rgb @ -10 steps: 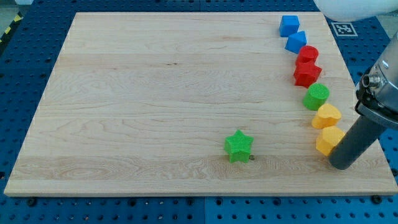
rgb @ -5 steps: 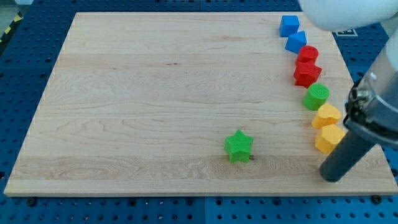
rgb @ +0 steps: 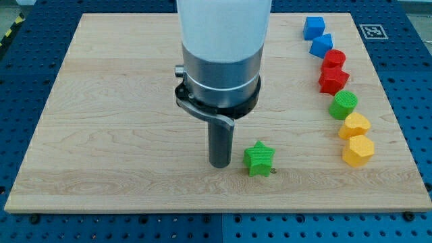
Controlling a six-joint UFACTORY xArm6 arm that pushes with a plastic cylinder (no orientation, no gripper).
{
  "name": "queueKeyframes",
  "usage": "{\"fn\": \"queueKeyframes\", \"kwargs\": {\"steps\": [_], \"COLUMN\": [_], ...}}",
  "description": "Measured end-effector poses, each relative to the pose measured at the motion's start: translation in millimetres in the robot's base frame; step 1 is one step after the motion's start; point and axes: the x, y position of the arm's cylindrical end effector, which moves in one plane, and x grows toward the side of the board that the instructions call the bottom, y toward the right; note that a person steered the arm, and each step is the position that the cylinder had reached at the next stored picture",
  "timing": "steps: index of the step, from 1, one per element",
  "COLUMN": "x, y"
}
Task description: Slide the green star towards the bottom right
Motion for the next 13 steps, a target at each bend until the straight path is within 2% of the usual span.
{"fn": "queueKeyframes", "kwargs": {"steps": [1, 3, 6, 10, 13], "x": [0.0, 0.0, 2.9, -13.7, 10.7], "y": [2.5, 48.7, 85.5, 117.1, 120.0]}}
